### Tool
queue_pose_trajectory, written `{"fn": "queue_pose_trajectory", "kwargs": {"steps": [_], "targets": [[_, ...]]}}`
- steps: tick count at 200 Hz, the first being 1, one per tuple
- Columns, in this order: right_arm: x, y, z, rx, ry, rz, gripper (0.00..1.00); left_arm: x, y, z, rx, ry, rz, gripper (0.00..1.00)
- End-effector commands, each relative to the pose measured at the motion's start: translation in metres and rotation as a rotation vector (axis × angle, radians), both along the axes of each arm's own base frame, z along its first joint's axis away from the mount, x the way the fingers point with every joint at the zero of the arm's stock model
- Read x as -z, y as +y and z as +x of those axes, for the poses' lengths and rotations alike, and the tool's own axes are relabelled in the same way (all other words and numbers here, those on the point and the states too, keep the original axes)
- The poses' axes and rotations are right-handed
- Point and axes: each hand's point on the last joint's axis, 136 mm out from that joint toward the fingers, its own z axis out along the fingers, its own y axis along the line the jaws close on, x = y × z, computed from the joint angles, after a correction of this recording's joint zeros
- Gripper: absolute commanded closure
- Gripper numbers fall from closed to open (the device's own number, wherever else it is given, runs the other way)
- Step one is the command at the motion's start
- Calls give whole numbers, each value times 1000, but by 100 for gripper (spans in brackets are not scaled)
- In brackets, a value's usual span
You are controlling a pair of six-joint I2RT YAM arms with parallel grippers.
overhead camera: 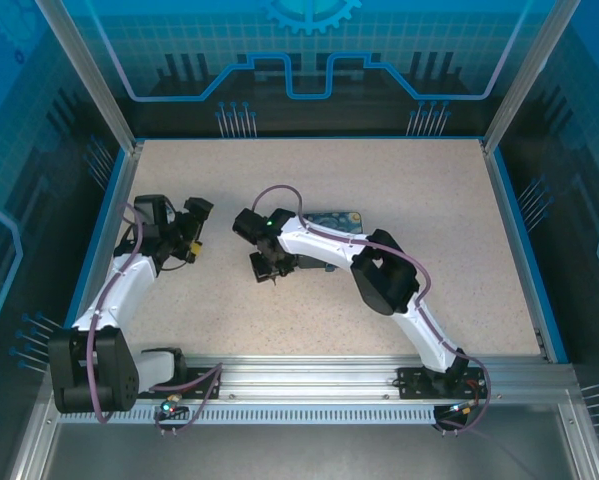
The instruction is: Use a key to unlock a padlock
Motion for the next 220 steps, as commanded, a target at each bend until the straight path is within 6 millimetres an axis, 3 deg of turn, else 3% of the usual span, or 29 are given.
{"fn": "queue_pose_trajectory", "kwargs": {"steps": [1, 80, 133, 166, 182, 214, 220], "targets": [[13, -1, -3, 17, 15, -51, 53, -2, -2, -1, 6, -5, -42, 1], [37, 5, -9, 14, 31, -94, 59, -8, -5, -3, 18, -19, -62, 1], [46, 2, -16, 26, 51, -119, 74, -6, -8, -4, 34, -19, -81, 1], [50, -1, -18, 41, 54, -115, 89, 3, -14, -6, 57, 17, -112, 1], [49, -1, -17, 49, 48, -100, 100, 11, -17, -10, 67, 54, -126, 1], [35, 5, -14, 37, 16, -17, 100, 26, -19, -18, 79, 137, -135, 1], [18, 8, -12, 33, -7, 21, 100, 28, -19, -20, 82, 149, -132, 1]]}}
